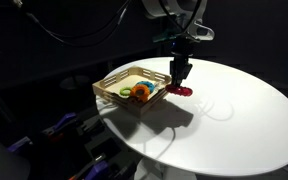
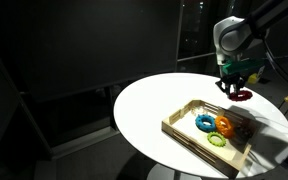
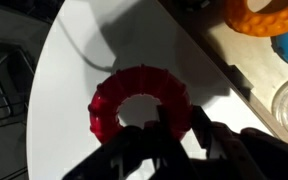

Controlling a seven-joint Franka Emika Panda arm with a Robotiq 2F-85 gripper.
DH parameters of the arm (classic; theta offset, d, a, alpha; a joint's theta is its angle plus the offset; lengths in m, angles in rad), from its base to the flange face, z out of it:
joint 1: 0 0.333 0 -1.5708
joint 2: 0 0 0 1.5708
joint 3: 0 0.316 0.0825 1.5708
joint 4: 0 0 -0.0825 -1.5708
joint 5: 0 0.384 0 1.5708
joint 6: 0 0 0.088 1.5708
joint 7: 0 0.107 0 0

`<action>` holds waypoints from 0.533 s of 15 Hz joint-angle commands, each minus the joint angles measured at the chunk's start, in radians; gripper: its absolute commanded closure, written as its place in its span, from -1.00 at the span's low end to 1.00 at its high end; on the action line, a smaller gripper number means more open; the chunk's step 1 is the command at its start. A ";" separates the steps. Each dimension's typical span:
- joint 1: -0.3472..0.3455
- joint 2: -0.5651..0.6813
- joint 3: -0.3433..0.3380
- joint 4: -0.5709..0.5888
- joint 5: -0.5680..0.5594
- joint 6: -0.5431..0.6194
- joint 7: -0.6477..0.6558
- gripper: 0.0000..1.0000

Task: Pick up the red ring and put it on the table

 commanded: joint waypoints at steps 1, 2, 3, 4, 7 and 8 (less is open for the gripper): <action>0.004 0.009 -0.018 -0.017 0.010 0.038 0.082 0.83; 0.003 0.015 -0.021 -0.018 0.010 0.045 0.099 0.83; 0.001 0.021 -0.023 -0.018 0.011 0.049 0.112 0.83; -0.001 0.029 -0.025 -0.017 0.011 0.050 0.122 0.83; -0.003 0.049 -0.030 -0.011 0.011 0.050 0.142 0.82; -0.002 0.055 -0.031 -0.010 0.009 0.049 0.147 0.82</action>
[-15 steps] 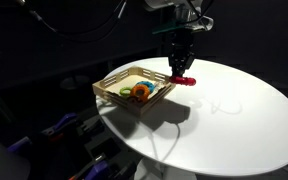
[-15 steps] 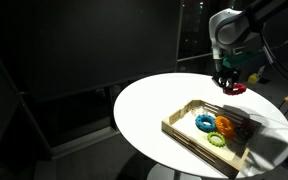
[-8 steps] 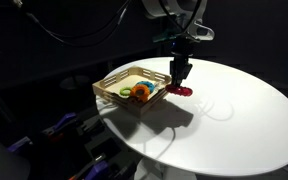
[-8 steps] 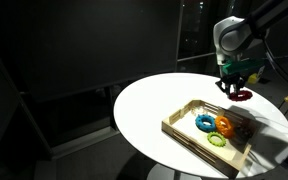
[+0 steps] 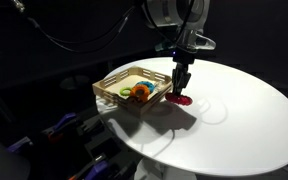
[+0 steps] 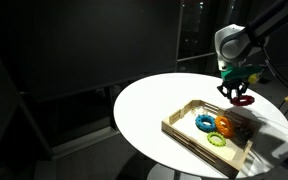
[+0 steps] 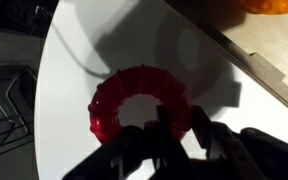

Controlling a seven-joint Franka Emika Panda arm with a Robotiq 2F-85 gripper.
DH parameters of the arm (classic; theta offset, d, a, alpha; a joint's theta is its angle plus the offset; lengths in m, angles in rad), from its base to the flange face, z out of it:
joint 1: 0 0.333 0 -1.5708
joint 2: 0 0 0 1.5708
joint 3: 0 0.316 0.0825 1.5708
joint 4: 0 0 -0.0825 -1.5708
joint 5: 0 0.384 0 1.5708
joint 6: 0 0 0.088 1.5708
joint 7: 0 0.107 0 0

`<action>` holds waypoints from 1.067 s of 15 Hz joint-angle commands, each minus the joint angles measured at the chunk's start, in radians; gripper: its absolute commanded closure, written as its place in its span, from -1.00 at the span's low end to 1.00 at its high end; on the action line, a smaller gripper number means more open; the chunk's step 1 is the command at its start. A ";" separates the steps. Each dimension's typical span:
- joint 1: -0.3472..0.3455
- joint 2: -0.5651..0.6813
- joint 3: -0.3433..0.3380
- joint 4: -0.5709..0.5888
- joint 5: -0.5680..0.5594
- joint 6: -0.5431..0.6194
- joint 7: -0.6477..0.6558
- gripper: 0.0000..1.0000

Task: Pick up the red ring and put it on the table

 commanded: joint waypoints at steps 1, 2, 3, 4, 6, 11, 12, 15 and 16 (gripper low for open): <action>-0.001 0.018 -0.007 0.008 0.008 0.003 0.026 0.81; -0.001 0.022 -0.007 0.009 0.009 0.000 0.025 0.55; 0.000 0.025 -0.007 0.010 0.008 -0.003 0.024 -0.10; 0.000 0.026 -0.006 0.010 0.008 -0.005 0.023 -0.12; 0.001 0.025 -0.006 0.009 0.008 -0.008 0.019 -0.42; 0.004 0.004 0.001 0.003 0.000 -0.030 -0.015 -1.00; 0.006 -0.002 0.002 0.003 -0.007 -0.036 -0.030 -1.00; 0.015 -0.021 0.000 0.007 -0.030 -0.056 -0.060 -1.00; 0.014 -0.032 0.002 0.008 -0.032 -0.063 -0.076 -1.00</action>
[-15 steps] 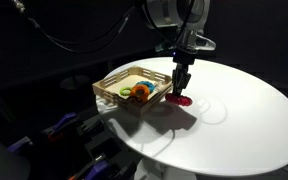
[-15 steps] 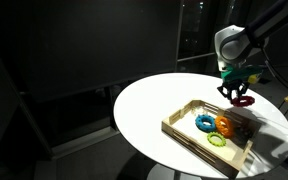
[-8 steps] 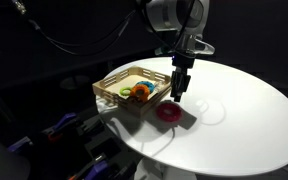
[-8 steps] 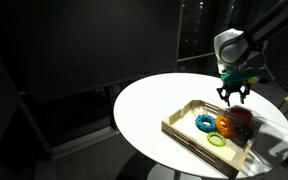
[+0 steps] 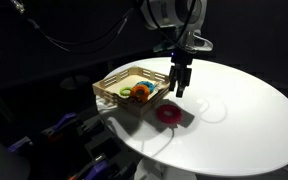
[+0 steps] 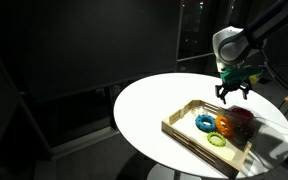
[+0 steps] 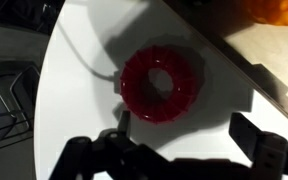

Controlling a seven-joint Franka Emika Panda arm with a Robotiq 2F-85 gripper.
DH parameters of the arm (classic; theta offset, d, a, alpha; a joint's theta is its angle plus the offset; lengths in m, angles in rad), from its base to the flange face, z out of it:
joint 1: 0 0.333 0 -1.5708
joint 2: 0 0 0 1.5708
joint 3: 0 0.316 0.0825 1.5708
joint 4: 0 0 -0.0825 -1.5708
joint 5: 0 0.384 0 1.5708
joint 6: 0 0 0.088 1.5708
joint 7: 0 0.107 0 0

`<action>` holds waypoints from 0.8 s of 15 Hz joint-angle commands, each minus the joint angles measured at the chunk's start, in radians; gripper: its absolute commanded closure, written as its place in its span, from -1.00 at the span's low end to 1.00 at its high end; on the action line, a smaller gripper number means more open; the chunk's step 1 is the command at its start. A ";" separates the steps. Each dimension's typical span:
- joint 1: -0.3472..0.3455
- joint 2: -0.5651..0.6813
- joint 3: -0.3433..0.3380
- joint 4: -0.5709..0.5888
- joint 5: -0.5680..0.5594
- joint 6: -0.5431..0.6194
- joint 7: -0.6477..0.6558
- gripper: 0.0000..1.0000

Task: Pick up the red ring and put it on the table

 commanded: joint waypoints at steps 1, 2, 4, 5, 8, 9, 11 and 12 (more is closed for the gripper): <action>-0.005 -0.051 0.009 0.003 -0.013 -0.045 -0.073 -1.00; -0.009 -0.063 0.015 0.001 -0.006 -0.049 -0.102 -1.00; -0.013 -0.087 0.027 -0.003 0.006 -0.056 -0.167 -1.00; -0.013 -0.100 0.032 -0.006 0.009 -0.061 -0.200 -1.00; -0.012 -0.137 0.051 -0.010 0.011 -0.093 -0.287 -1.00; -0.015 -0.151 0.061 -0.016 0.016 -0.097 -0.323 -1.00; -0.020 -0.175 0.079 -0.025 0.029 -0.105 -0.386 -1.00; -0.023 -0.189 0.088 -0.032 0.039 -0.107 -0.417 -1.00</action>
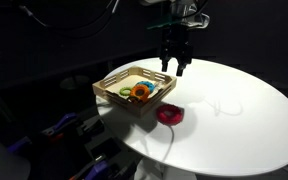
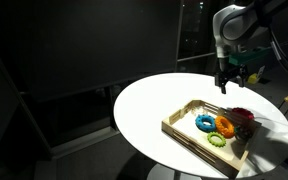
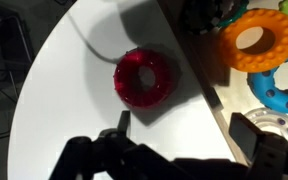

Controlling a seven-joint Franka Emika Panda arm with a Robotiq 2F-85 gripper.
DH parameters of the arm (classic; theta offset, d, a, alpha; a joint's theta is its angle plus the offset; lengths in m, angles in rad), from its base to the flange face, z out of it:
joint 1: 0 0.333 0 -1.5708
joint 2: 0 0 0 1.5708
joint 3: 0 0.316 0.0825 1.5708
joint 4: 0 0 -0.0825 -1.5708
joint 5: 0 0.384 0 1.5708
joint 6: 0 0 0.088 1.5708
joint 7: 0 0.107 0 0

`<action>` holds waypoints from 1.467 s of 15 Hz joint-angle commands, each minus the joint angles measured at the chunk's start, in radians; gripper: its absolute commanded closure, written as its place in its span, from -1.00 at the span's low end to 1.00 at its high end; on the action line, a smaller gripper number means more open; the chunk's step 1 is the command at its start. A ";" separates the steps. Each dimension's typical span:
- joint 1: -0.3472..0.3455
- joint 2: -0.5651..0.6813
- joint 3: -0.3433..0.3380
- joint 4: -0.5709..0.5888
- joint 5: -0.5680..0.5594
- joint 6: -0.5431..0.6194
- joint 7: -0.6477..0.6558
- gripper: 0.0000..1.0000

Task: Pick up the red ring and put it on the table

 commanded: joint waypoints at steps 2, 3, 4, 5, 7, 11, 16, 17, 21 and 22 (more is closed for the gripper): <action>-0.028 -0.084 0.047 -0.043 0.056 -0.027 -0.152 -1.00; -0.032 -0.100 0.055 -0.051 0.072 -0.030 -0.184 -1.00; -0.034 -0.112 0.061 -0.055 0.089 -0.034 -0.212 -1.00; -0.037 -0.127 0.066 -0.063 0.104 -0.037 -0.237 -1.00; -0.044 -0.163 0.077 -0.084 0.141 -0.034 -0.297 -1.00; -0.046 -0.240 0.084 -0.130 0.178 -0.014 -0.363 -1.00; -0.036 -0.357 0.087 -0.202 0.166 0.015 -0.338 -1.00; -0.034 -0.379 0.088 -0.215 0.161 0.018 -0.320 -1.00; -0.033 -0.457 0.093 -0.270 0.160 0.062 -0.288 -1.00; -0.033 -0.473 0.095 -0.283 0.158 0.076 -0.282 -1.00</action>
